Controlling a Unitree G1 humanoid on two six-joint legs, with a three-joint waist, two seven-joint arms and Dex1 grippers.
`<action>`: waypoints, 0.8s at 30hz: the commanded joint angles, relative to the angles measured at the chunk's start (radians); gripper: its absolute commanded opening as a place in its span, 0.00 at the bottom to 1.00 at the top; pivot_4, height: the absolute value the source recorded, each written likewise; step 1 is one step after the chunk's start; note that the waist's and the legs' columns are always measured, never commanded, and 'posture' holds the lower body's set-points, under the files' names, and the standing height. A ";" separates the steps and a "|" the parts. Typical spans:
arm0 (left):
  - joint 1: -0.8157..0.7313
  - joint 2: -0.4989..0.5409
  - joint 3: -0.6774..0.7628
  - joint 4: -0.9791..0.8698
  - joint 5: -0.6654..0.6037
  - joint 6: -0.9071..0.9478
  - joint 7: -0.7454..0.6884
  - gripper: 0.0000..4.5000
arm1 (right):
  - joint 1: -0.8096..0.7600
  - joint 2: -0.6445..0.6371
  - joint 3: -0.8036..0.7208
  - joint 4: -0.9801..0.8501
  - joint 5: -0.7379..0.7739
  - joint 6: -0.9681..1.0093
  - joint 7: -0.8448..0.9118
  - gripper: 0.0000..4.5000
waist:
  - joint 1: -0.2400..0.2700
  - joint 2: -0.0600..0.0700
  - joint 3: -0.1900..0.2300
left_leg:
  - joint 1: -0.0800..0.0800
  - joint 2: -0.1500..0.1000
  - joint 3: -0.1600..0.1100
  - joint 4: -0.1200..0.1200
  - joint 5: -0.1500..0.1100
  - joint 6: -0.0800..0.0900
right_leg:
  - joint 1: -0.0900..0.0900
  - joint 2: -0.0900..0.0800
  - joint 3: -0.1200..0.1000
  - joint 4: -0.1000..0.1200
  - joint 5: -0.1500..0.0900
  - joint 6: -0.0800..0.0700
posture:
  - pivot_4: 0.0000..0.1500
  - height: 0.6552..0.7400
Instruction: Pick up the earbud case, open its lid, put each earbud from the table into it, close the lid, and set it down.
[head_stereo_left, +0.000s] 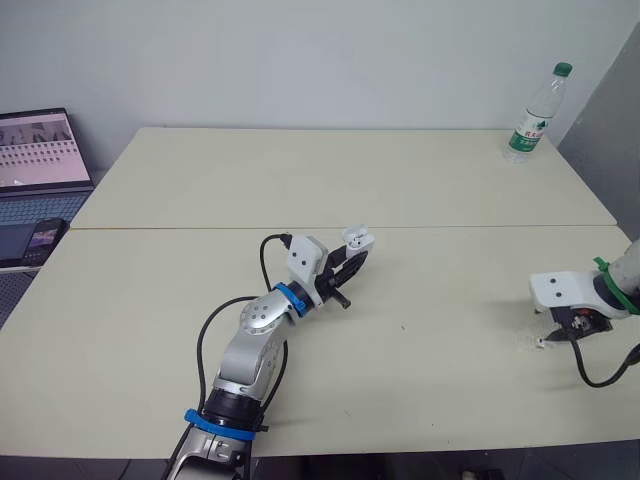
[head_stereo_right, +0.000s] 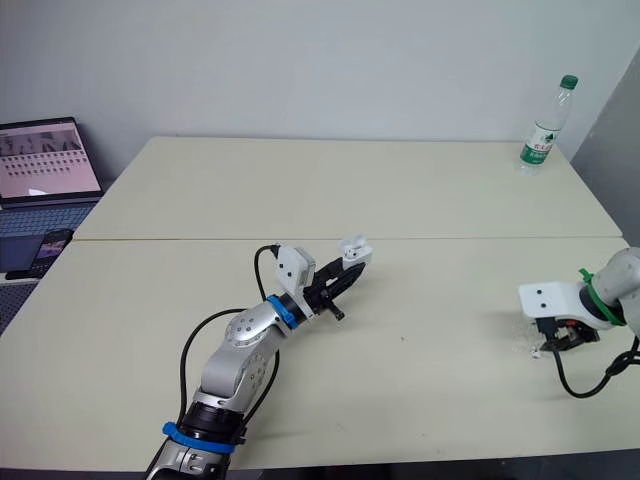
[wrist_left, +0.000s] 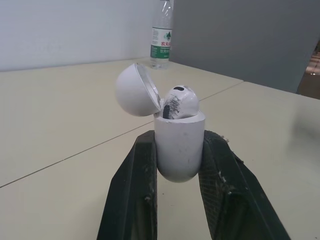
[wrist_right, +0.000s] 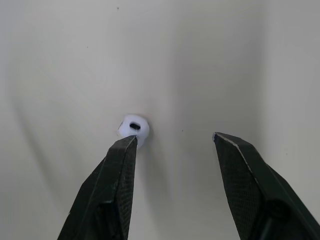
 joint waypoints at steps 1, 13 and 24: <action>-0.010 -0.007 -0.002 -0.014 0.003 -0.026 -0.002 0.16 | 0.005 -0.037 -0.039 -0.033 0.025 0.030 0.030 0.55 | 0.000 0.000 0.000 | 0.000 0.000 0.000 0.000 0.000 0.000 | 0.000 0.000 0.000 0.000 0.000 0.000 | 1.00 0.95; -0.001 -0.007 0.000 -0.018 0.007 -0.029 0.000 0.16 | 0.063 -0.017 -0.055 -0.186 0.050 0.525 -0.031 0.55 | 0.000 0.000 0.000 | 0.000 0.000 -0.001 0.000 0.000 0.000 | 0.000 0.000 0.000 0.000 0.000 0.000 | 1.00 0.95; -0.001 -0.010 -0.003 -0.012 0.005 -0.033 -0.005 0.16 | 0.146 -0.016 -0.099 -0.378 0.147 0.939 -0.172 0.55 | 0.000 0.000 0.000 | -0.001 0.000 -0.001 0.000 0.000 0.000 | 0.000 0.000 0.000 0.000 0.000 0.000 | 1.00 0.95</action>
